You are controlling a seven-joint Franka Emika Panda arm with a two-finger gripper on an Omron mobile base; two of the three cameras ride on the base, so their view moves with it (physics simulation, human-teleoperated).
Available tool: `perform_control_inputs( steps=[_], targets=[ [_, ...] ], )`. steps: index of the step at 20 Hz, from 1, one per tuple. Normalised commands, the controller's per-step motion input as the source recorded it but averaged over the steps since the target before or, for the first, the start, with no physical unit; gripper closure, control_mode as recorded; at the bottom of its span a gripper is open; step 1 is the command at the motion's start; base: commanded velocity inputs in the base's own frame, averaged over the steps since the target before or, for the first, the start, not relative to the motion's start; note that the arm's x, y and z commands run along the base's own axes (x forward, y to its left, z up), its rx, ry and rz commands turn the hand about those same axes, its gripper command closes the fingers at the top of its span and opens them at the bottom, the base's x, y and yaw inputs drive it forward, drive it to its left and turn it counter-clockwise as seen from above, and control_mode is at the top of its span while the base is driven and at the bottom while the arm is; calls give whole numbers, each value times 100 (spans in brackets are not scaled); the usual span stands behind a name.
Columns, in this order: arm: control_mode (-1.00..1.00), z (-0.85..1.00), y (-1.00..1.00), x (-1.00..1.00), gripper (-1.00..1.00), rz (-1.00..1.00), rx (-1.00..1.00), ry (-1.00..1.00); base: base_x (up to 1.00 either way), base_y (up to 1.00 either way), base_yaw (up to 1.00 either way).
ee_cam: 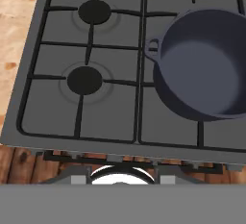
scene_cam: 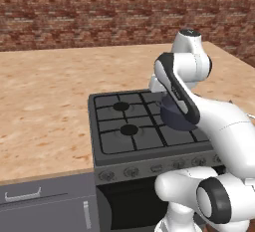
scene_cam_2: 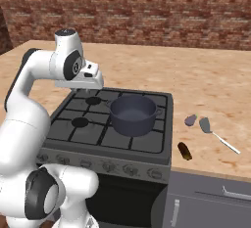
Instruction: Put the sweet potato and eggplant in the pot. Retrieve the spatula and lightly stir the vegetables in the pot.
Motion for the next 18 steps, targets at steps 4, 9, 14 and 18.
perform_control_inputs(
  steps=[4,9,14,18],
  targets=[
    [-100,0,-4,-9,-100,-5,0,0,0,0,0],
    [-100,0,-43,-36,-100,-26,4,-2,0,0,0],
    [-100,-4,-68,-38,-100,-38,8,-3,0,0,0],
    [-100,-26,-79,-17,-100,-34,10,-8,0,0,0]
  ],
)
